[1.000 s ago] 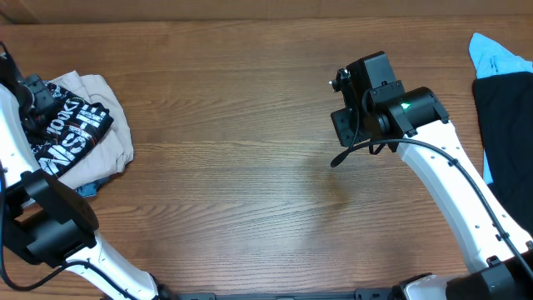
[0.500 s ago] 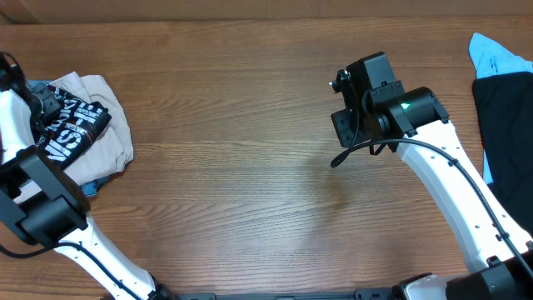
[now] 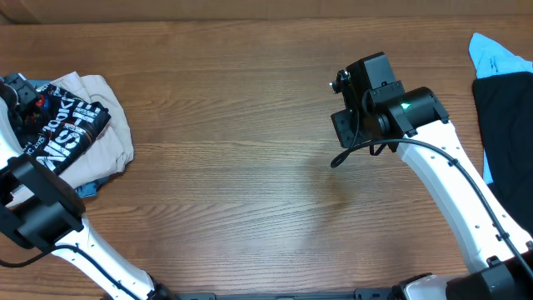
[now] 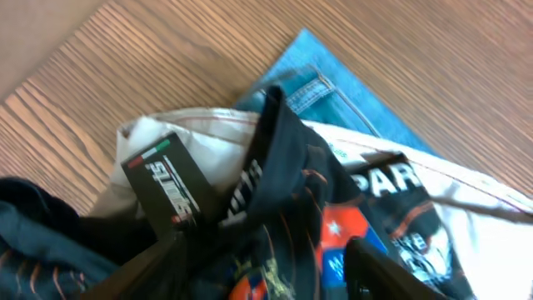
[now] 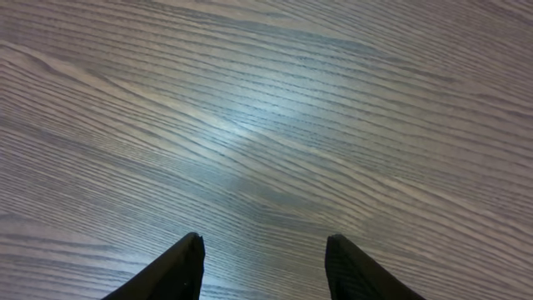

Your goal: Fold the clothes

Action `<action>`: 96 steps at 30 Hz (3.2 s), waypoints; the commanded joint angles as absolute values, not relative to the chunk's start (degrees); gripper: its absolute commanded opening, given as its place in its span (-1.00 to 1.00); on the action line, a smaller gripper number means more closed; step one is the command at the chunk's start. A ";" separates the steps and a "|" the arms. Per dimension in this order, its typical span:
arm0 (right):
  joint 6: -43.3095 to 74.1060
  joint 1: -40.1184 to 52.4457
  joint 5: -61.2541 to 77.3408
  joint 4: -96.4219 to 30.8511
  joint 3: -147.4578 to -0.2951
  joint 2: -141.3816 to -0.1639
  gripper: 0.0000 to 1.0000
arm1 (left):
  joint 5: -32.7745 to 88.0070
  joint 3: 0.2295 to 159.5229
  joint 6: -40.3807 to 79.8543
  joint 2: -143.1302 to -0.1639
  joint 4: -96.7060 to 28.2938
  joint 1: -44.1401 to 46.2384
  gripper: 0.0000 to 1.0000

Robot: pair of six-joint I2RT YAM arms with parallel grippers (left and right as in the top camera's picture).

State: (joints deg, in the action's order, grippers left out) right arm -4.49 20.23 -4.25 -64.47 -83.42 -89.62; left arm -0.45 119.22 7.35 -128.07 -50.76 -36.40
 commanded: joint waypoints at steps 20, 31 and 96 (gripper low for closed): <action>0.01 2.83 13.58 -48.21 -84.51 -89.21 1.00 | 11.03 126.50 -5.28 -113.36 -76.47 -0.16 1.00; -1.26 -1.76 13.23 -55.31 -84.51 -86.98 1.00 | 3.42 126.50 -2.17 -111.55 -85.25 8.91 1.00; 1.56 -1.56 9.10 -53.15 -47.55 -31.35 1.00 | 3.66 66.30 -3.20 -32.49 -75.24 -2.57 1.00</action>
State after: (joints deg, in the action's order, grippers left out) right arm 1.50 -1.50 8.75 -57.91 -52.12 -36.80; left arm 2.98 66.46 -3.38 -32.88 -75.26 -2.31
